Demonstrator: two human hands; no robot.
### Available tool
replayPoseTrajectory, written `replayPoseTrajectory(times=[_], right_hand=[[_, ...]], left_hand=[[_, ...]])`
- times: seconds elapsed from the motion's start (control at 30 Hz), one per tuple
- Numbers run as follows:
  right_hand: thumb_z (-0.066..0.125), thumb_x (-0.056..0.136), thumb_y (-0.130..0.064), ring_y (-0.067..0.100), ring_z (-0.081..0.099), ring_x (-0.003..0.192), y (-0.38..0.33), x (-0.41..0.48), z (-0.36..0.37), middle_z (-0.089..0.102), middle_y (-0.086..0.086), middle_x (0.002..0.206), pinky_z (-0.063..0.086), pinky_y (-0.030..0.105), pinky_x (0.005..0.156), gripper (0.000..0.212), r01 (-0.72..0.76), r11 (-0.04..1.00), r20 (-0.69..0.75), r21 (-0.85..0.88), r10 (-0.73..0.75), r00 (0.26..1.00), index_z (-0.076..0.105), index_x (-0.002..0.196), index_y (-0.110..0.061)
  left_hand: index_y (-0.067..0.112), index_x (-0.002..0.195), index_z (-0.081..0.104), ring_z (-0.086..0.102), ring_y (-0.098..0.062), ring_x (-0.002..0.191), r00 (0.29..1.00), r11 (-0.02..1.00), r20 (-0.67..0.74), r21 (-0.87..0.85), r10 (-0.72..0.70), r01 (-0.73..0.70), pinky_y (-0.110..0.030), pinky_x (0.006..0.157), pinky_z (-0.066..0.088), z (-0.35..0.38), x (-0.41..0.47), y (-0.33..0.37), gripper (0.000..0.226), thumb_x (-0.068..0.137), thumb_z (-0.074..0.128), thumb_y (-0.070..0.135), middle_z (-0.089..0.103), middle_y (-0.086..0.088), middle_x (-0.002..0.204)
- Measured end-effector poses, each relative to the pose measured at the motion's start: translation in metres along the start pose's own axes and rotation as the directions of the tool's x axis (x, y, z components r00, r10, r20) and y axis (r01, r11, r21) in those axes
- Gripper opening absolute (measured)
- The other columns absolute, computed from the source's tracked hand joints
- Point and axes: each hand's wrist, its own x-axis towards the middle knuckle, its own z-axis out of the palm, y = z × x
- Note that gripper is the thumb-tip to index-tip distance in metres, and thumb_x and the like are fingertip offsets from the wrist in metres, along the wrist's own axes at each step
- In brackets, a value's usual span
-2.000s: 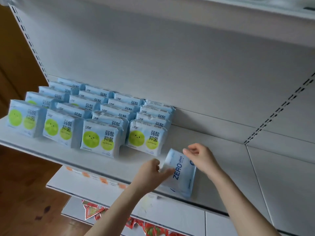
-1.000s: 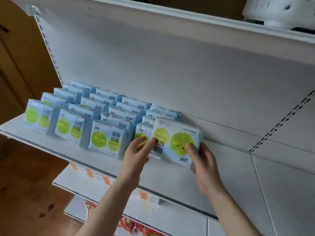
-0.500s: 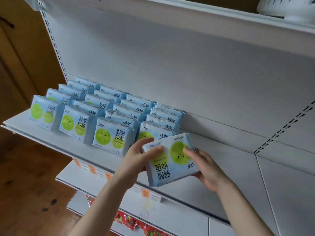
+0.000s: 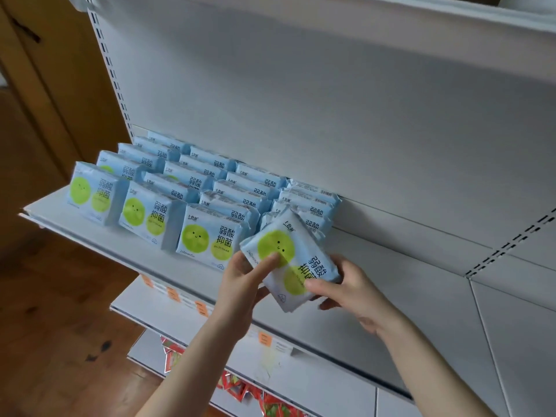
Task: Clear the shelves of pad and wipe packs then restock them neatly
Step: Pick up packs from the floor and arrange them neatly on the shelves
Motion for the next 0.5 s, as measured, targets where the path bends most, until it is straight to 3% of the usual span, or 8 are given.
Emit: replayPoseTrajectory(times=[0.13,0.3,0.4,0.5], right_hand=[[0.071,0.078,-0.005,0.006,0.059,0.058,0.007,0.013,-0.004,0.066,0.0,0.079,0.044,0.019,0.047,0.025,0.009,0.995,-0.123,-0.102,-0.022,0.992,0.054,0.094,-0.015],[0.077,0.072,-0.012,0.016,0.061,0.074,0.031,0.029,0.003,0.066,0.001,0.085,0.048,0.03,0.062,0.029,0.042,0.96,-0.201,-0.276,-0.101,0.974,0.052,0.084,-0.022],[0.077,0.073,-0.013,0.017,0.064,0.08,0.041,0.035,0.009,0.069,0.003,0.088,0.051,0.031,0.072,0.028,0.061,0.953,-0.239,-0.295,-0.136,0.962,0.052,0.081,-0.022],[0.076,0.075,-0.014,0.018,0.065,0.082,0.049,0.037,0.015,0.07,0.002,0.088,0.052,0.032,0.076,0.024,0.072,0.956,-0.277,-0.285,-0.154,0.948,0.054,0.081,-0.022]], left_hand=[[0.011,0.091,0.065,0.068,-0.014,0.07,0.987,0.986,-0.012,0.053,-0.159,0.16,-0.028,0.069,0.056,-0.012,0.004,-0.01,0.008,0.088,0.059,0.016,0.072,-0.003,0.08],[-0.002,0.081,0.058,0.067,-0.018,0.066,0.95,0.95,-0.163,0.126,-0.265,0.287,-0.025,0.056,0.057,-0.022,0.008,-0.026,0.021,0.093,0.056,0.016,0.063,-0.013,0.074],[0.0,0.082,0.059,0.067,-0.022,0.07,0.942,0.947,-0.209,0.133,-0.263,0.293,-0.026,0.054,0.057,-0.029,0.008,-0.027,0.021,0.094,0.055,0.016,0.065,-0.017,0.082],[-0.001,0.082,0.058,0.068,-0.018,0.058,0.931,0.937,-0.237,0.147,-0.278,0.318,-0.024,0.046,0.054,-0.033,0.011,-0.025,0.022,0.094,0.056,0.017,0.066,-0.019,0.079]])
